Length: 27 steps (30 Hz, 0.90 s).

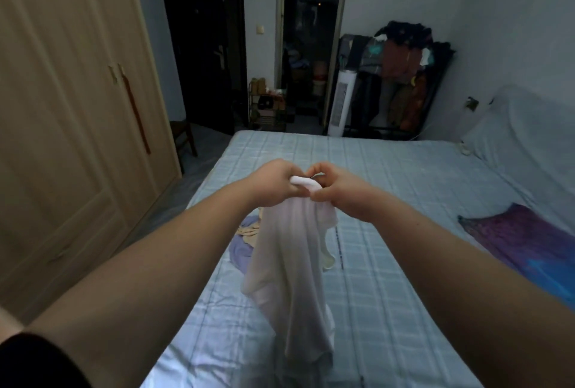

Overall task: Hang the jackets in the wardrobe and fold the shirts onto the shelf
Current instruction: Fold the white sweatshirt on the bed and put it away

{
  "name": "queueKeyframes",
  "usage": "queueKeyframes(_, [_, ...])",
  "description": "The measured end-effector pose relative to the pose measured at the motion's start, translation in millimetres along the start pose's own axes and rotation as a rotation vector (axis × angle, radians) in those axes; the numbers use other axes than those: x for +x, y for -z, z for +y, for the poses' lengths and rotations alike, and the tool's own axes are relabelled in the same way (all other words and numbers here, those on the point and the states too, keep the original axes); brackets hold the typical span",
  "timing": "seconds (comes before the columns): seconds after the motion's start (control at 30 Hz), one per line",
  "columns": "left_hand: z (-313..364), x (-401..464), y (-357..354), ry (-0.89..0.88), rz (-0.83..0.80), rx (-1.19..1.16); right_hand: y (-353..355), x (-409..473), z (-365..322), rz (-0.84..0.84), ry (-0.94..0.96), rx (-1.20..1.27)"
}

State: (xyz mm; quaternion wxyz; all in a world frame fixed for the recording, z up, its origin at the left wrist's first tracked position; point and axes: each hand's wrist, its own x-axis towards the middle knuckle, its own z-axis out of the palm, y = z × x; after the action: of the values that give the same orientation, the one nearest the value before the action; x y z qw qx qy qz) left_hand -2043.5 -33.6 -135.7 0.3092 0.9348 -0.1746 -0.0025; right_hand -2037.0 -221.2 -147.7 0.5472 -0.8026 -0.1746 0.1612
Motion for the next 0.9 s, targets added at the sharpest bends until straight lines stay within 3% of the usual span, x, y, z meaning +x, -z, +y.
queueKeyframes(0.17, [-5, -1, 11, -0.069, 0.064, -0.044, 3, -11, 35, 0.099, 0.026, 0.074])
queueKeyframes(0.33, [-15, -13, 45, -0.009, 0.060, -0.209, -10, -14, 86, 0.206, -0.064, -0.084])
queueKeyframes(0.53, [-33, -35, 78, 0.028, 0.231, -0.261, -66, 11, 152, 0.049, -0.221, -0.288])
queueKeyframes(0.73, [-58, -79, 108, 0.037, 0.337, -0.234, -123, 53, 128, 0.200, -0.091, -0.244])
queueKeyframes(0.8, [-70, -98, 119, 0.078, 0.370, -0.226, -133, 69, 116, 0.177, -0.071, -0.206])
queueKeyframes(0.9, [-98, -128, 138, 0.193, 0.438, -0.219, -131, 95, 98, 0.306, -0.073, -0.123])
